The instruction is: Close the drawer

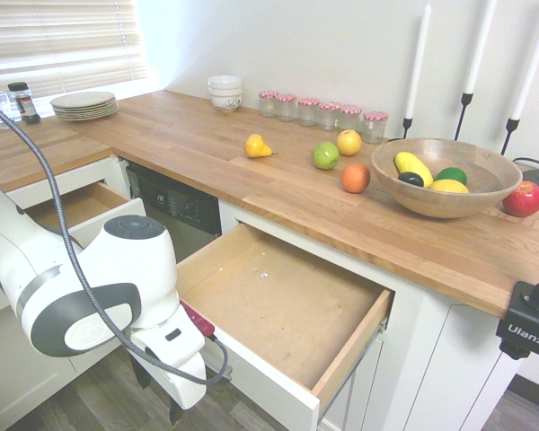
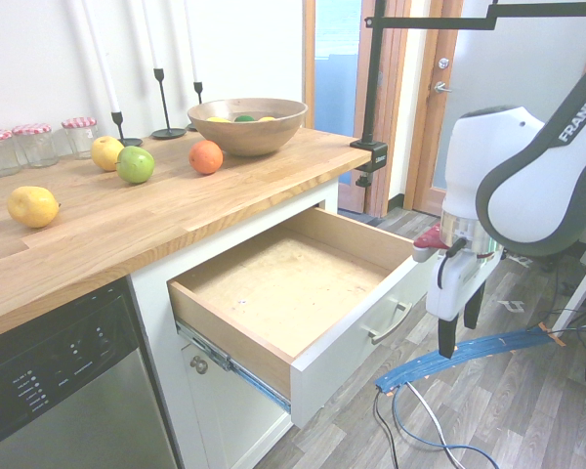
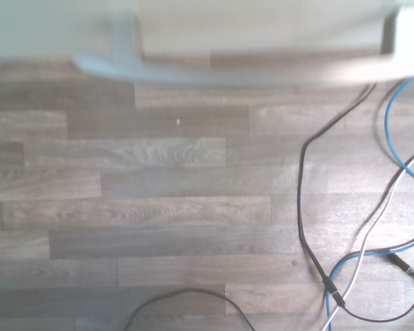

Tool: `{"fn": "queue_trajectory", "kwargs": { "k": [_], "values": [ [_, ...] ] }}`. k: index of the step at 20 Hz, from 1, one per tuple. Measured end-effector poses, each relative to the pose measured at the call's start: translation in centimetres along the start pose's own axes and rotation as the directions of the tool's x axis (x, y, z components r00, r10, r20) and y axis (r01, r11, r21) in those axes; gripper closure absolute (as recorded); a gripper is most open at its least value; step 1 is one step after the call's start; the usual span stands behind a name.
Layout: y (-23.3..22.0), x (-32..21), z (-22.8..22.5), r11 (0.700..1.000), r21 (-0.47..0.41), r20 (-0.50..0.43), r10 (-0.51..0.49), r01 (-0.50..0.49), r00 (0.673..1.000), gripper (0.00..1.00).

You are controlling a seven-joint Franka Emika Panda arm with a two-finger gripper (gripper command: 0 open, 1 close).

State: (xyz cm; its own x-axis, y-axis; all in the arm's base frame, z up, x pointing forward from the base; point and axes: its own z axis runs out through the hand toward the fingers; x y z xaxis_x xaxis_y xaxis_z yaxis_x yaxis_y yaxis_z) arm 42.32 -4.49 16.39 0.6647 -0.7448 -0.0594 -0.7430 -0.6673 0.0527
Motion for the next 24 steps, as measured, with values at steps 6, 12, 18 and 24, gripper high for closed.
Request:
{"fn": "queue_trajectory", "kwargs": {
  "k": [6,12,18,24],
  "values": [
    [-0.5,0.1,2.7,0.999,0.024,-0.020,-0.023,0.023,1.000,0.00],
    [-1.2,-0.3,3.8,0.998,0.050,-0.066,-0.039,0.042,0.997,1.00],
    [-1.4,0.3,3.9,0.997,0.067,-0.078,-0.034,0.039,0.996,1.00],
    [-1.7,0.3,4.1,0.997,0.066,-0.075,-0.036,0.041,0.997,1.00]
  ]
}}
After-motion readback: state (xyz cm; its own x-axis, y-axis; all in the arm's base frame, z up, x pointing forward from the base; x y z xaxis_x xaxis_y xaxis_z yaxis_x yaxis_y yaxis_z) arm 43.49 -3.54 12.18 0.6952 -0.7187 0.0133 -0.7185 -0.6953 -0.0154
